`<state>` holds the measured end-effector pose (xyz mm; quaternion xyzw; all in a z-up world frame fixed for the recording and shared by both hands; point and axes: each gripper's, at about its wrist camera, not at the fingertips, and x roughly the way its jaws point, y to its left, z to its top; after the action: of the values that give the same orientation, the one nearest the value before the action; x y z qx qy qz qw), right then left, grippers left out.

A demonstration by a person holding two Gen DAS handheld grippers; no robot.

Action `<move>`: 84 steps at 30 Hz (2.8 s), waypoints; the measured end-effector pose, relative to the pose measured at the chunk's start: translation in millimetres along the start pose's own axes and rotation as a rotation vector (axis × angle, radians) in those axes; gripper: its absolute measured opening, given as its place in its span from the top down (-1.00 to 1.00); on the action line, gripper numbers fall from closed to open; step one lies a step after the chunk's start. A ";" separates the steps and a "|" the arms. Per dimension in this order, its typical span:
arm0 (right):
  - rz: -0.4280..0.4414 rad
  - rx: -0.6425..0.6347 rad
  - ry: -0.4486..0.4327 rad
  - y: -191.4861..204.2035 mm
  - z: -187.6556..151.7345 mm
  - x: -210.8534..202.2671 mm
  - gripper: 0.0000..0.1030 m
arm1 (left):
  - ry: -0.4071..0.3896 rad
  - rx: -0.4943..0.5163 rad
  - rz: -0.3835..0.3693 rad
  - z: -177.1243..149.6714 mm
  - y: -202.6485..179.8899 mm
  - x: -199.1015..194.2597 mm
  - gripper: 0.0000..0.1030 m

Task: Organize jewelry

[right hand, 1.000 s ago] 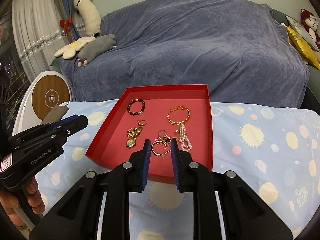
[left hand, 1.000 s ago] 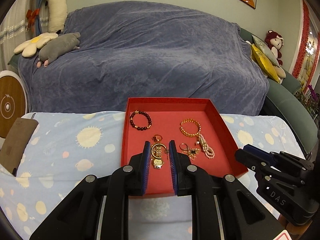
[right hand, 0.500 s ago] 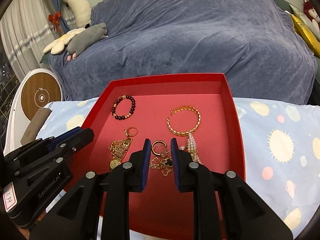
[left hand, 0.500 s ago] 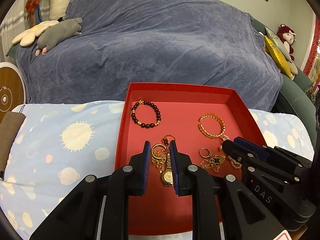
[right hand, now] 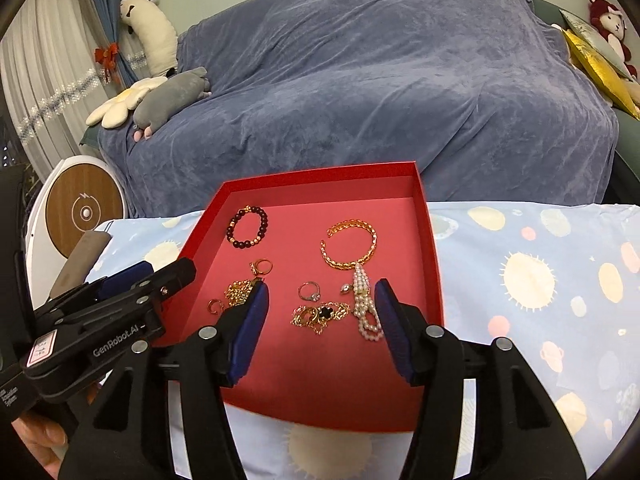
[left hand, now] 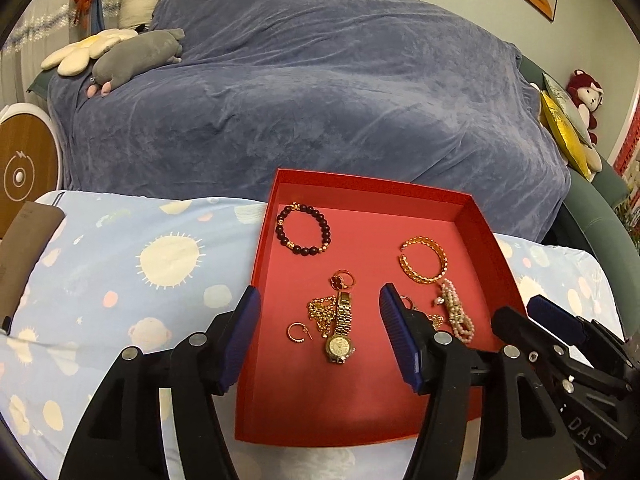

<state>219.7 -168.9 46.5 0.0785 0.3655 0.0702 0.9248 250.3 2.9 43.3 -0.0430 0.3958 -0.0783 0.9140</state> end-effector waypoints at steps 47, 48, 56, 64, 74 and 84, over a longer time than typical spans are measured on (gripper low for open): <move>-0.138 -0.066 0.009 31.4 -97.5 -86.1 -0.88 | 0.059 0.069 0.172 -108.1 -1.8 -84.9 -0.66; -0.139 -0.063 0.008 31.1 -97.7 -85.9 -0.88 | 0.056 0.071 0.176 -108.0 -2.1 -85.0 -0.66; -0.152 -0.043 -0.008 25.6 -100.8 -87.6 -0.89 | 0.026 0.086 0.196 -109.0 -7.4 -91.5 -0.66; -0.160 -0.045 -0.018 24.2 -102.8 -90.8 -0.89 | 0.018 0.093 0.202 -109.5 -9.8 -92.4 -0.66; -0.165 -0.035 -0.027 21.5 -102.8 -92.6 -0.89 | 0.005 0.093 0.216 -109.8 -15.2 -94.3 -0.66; -0.168 -0.041 -0.037 22.6 -103.1 -93.9 -0.89 | -0.006 0.089 0.225 -109.4 -13.9 -95.8 -0.66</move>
<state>79.4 -154.7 39.0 0.0302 0.3523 -0.0015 0.9354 104.3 4.4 39.3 0.0422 0.3916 0.0073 0.9191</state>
